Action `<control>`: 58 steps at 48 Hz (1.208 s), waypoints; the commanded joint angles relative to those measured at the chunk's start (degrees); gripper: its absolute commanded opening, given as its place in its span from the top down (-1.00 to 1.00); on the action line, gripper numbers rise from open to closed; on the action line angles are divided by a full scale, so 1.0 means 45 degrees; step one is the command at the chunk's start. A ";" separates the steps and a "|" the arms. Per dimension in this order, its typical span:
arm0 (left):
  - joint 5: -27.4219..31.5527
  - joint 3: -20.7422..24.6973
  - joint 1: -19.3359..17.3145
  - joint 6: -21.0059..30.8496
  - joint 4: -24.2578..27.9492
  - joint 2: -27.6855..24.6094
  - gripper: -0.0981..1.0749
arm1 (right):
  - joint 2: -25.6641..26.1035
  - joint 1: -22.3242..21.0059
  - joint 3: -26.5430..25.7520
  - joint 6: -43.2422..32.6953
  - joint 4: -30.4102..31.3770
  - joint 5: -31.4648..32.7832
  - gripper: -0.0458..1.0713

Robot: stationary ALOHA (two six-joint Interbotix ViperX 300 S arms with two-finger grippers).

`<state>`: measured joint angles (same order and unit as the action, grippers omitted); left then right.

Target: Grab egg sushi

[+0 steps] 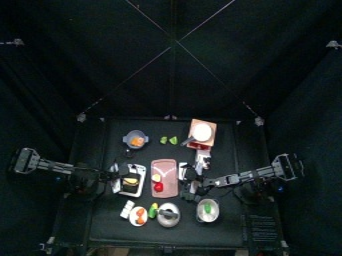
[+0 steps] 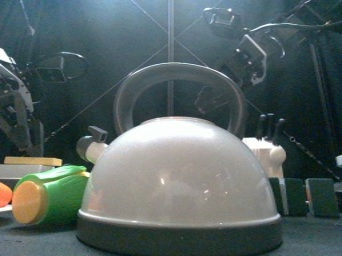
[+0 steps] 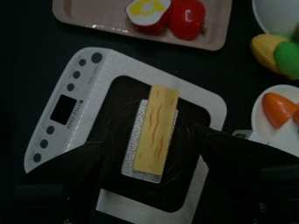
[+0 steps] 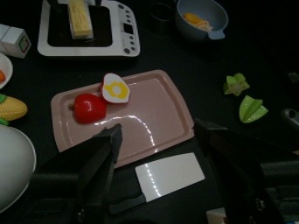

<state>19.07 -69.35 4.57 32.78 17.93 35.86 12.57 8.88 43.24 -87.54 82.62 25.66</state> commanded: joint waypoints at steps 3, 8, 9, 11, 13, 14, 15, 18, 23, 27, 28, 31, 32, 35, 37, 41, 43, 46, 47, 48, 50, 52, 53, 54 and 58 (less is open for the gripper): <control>-0.0059 0.0332 0.0020 -0.0020 0.0098 -0.0391 -0.92 | 0.0352 0.0000 -0.0117 0.0000 0.0039 0.0020 -0.81; -0.0059 0.0234 0.0020 -0.0020 0.0273 -0.0488 -0.92 | 0.0352 0.0000 -0.0117 0.0000 0.0039 0.0020 -0.81; -0.0059 0.0215 0.0039 -0.0020 0.0293 -0.0488 -0.92 | 0.0352 0.0000 -0.0117 0.0000 0.0039 0.0039 -0.81; -0.0059 0.0195 0.0020 0.0000 0.0312 -0.0508 -0.91 | 0.0352 0.0000 -0.0117 0.0000 0.0039 0.0020 -0.81; -0.0059 0.0195 0.0020 0.0000 0.0332 -0.0508 -0.91 | 0.0352 0.0000 -0.0098 0.0000 0.0039 0.0020 -0.81; -0.0059 0.0195 0.0020 -0.0020 0.0332 -0.0508 -0.91 | 0.0352 0.0000 -0.0098 0.0000 0.0039 0.0020 -0.81; -0.0078 0.0195 0.0020 -0.0020 0.0332 -0.0508 -0.91 | 0.0352 0.0000 -0.0098 0.0000 0.0039 0.0020 -0.81; -0.0078 0.0195 0.0039 -0.0020 0.0391 -0.0508 -0.91 | 0.0352 0.0000 -0.0098 0.0000 0.0039 0.0020 -0.81; -0.0078 0.0195 0.0020 -0.0020 0.0449 -0.0547 -0.90 | 0.0352 0.0000 -0.0098 0.0000 0.0039 0.0020 -0.81; -0.0059 0.0195 0.0039 0.0000 0.0449 -0.0645 -0.88 | 0.0332 0.0000 -0.0098 0.0000 0.0039 0.0020 -0.81; -0.0078 0.0195 0.0039 0.0000 0.0449 -0.0684 -0.87 | 0.0332 0.0000 -0.0098 0.0000 0.0039 0.0020 -0.81; -0.0078 0.0195 0.0039 0.0000 0.0430 -0.0840 -0.85 | 0.0312 0.0000 -0.0098 0.0000 0.0039 0.0020 -0.81; -0.0078 0.0195 0.0020 0.0000 0.0430 -0.0898 -0.84 | 0.0293 0.0000 -0.0098 0.0000 0.0039 0.0020 -0.81; -0.0078 0.0195 0.0020 0.0000 0.0449 -0.1074 -0.83 | 0.0293 0.0000 -0.0098 0.0000 0.0039 0.0020 -0.81; -0.0078 0.0195 0.0039 0.0000 0.0449 -0.1152 -0.82 | 0.0273 0.0000 -0.0098 0.0000 0.0039 0.0020 -0.81; -0.0137 0.0195 0.0020 0.0000 0.0449 -0.1270 -0.81 | 0.0273 0.0000 -0.0098 0.0000 0.0039 0.0020 -0.81; -0.0215 0.0195 0.0020 0.0000 0.0449 -0.1348 -0.80 | 0.0273 -0.0020 -0.0098 0.0000 0.0039 0.0020 -0.81; -0.0313 0.0176 0.0020 0.0000 0.0449 -0.1367 -0.79 | 0.0273 -0.0020 -0.0098 0.0000 0.0039 0.0039 -0.81; -0.0352 0.0176 0.0039 0.0000 0.0449 -0.1367 -0.79 | 0.0273 -0.0020 -0.0117 0.0000 0.0039 0.0020 -0.81; -0.0371 0.0176 0.0020 0.0000 0.0449 -0.1387 -0.79 | 0.0273 -0.0020 -0.0098 0.0000 0.0039 0.0020 -0.81; -0.0391 0.0176 0.0020 0.0000 0.0449 -0.1387 -0.79 | 0.0273 -0.0020 -0.0098 0.0000 0.0039 0.0020 -0.81; -0.0391 0.0176 0.0039 0.0000 0.0449 -0.1367 -0.79 | 0.0273 -0.0020 -0.0098 0.0000 0.0039 0.0020 -0.81; -0.0391 0.0176 0.0020 0.0000 0.0449 -0.1367 -0.79 | 0.0273 -0.0020 -0.0117 0.0000 0.0039 0.0020 -0.81; -0.0391 0.0176 0.0020 0.0000 0.0449 -0.1387 -0.79 | 0.0273 -0.0020 -0.0117 0.0000 0.0039 0.0020 -0.81; -0.0391 0.0176 0.0020 0.0000 0.0449 -0.1406 -0.77 | 0.0273 -0.0020 -0.0117 0.0000 0.0039 0.0020 -0.81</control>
<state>17.67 -69.35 4.57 32.70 19.69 29.62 12.57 8.88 43.33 -87.45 82.62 25.66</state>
